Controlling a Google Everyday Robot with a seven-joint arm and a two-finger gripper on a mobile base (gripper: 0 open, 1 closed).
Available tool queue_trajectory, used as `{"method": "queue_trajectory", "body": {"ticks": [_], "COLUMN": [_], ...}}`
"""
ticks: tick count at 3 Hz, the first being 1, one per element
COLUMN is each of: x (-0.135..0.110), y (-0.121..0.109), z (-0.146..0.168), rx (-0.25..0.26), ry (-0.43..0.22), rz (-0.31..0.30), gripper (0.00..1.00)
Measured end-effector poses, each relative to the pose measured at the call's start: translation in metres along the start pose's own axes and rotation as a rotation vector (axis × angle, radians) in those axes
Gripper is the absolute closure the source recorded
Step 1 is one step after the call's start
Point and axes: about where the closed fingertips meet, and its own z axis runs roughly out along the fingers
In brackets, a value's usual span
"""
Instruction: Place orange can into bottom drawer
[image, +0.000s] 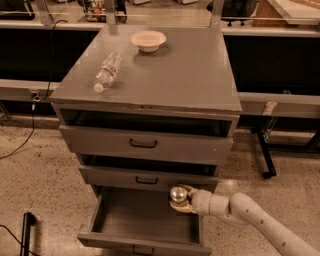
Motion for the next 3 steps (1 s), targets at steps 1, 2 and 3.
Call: {"method": "queue_trajectory", "body": {"ticks": [1, 2, 3], "x": [0.025, 0.063, 0.100], "y": [0.020, 0.041, 0.064], "z": [0.016, 0.022, 0.026], "rx": [-0.077, -0.107, -0.130], "ry": [0.054, 0.063, 0.033], "rz": [0.062, 0.076, 0.099], "gripper": [1.00, 1.00, 1.00]}}
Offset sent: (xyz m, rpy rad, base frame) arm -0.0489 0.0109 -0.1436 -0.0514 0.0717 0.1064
